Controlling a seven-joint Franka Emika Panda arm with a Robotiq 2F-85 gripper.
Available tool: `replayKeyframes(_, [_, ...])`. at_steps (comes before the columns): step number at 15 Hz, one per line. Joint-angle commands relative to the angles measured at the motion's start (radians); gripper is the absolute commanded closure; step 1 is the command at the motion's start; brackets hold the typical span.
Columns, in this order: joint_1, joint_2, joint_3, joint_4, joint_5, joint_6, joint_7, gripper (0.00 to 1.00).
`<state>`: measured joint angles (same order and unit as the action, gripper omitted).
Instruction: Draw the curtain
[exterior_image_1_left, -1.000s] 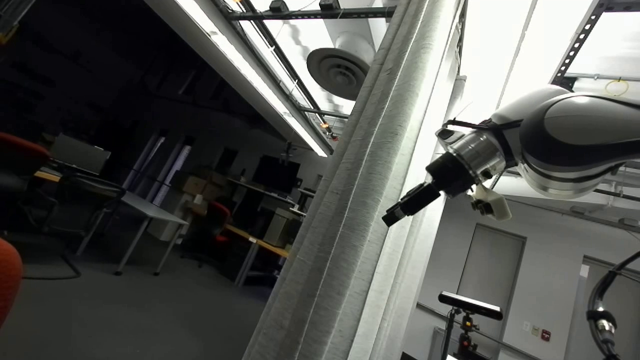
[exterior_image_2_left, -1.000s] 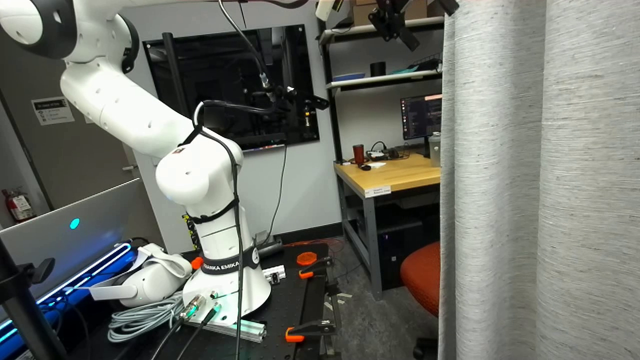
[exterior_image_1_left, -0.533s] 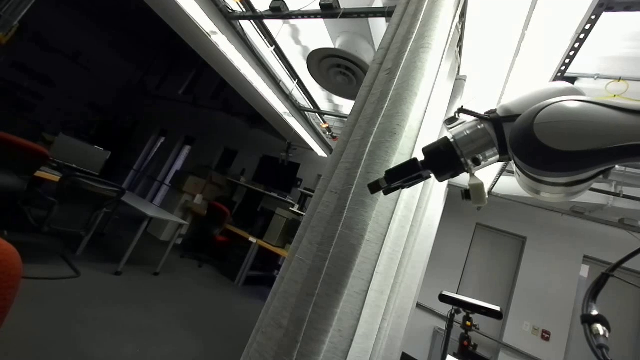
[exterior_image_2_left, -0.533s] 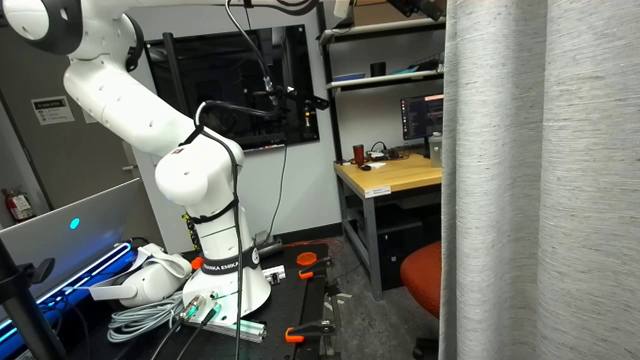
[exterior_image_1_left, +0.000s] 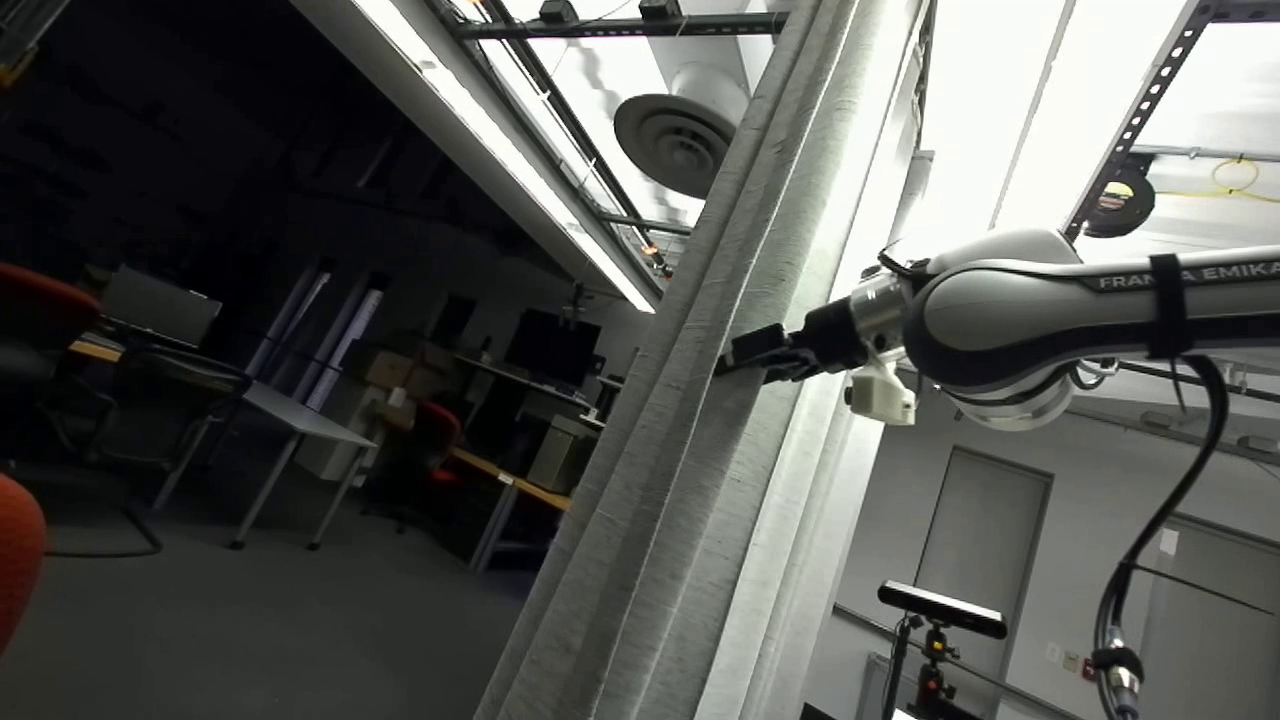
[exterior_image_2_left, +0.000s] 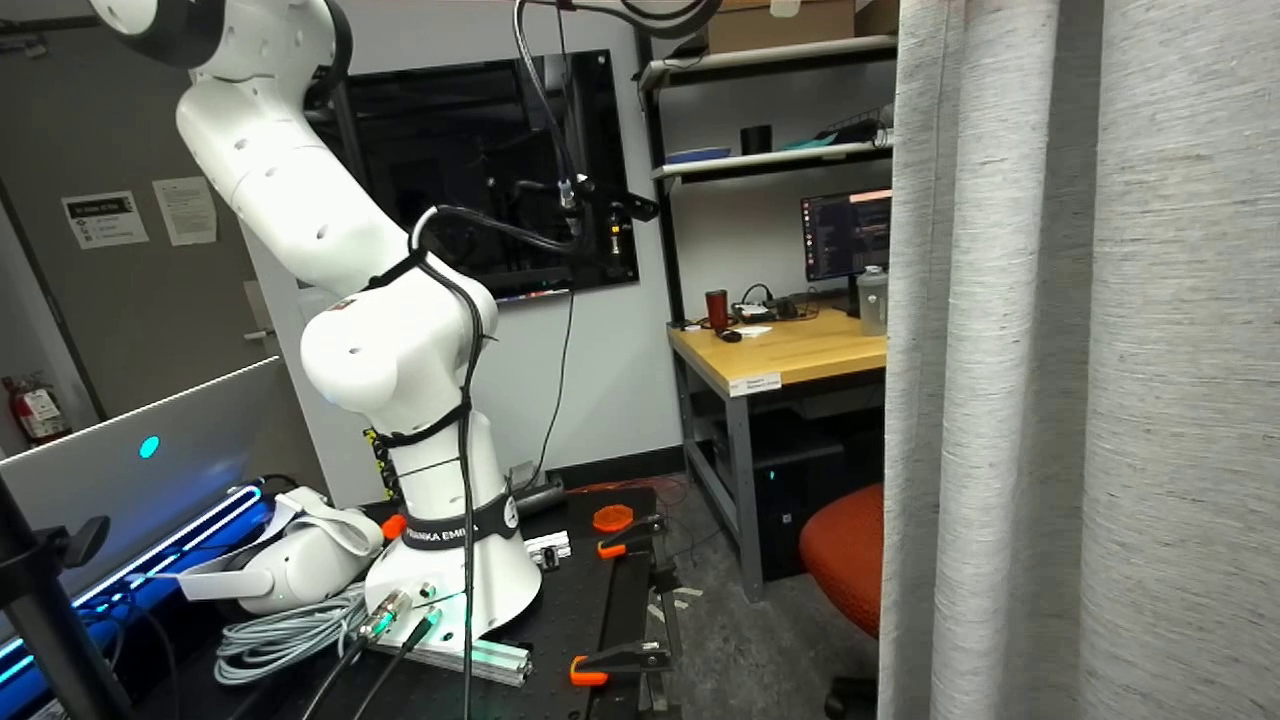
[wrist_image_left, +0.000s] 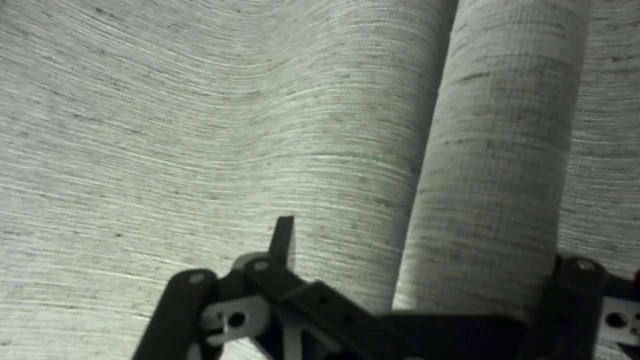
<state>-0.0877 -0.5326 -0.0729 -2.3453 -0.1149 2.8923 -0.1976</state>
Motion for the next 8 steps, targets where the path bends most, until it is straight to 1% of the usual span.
replayKeyframes(1, [0.134,0.086,-0.073,0.082,0.076,-0.022,-0.051,0.00])
replayKeyframes(4, [0.242,0.123,-0.113,0.097,0.152,-0.035,-0.093,0.00])
replayKeyframes(5, [0.261,0.135,-0.118,0.102,0.163,-0.034,-0.099,0.11])
replayKeyframes(6, [0.282,0.145,-0.127,0.106,0.175,-0.030,-0.107,0.26])
replayKeyframes(7, [0.275,0.158,-0.121,0.113,0.163,-0.023,-0.096,0.32])
replayKeyframes(8, [0.278,0.165,-0.122,0.117,0.155,-0.018,-0.094,0.42])
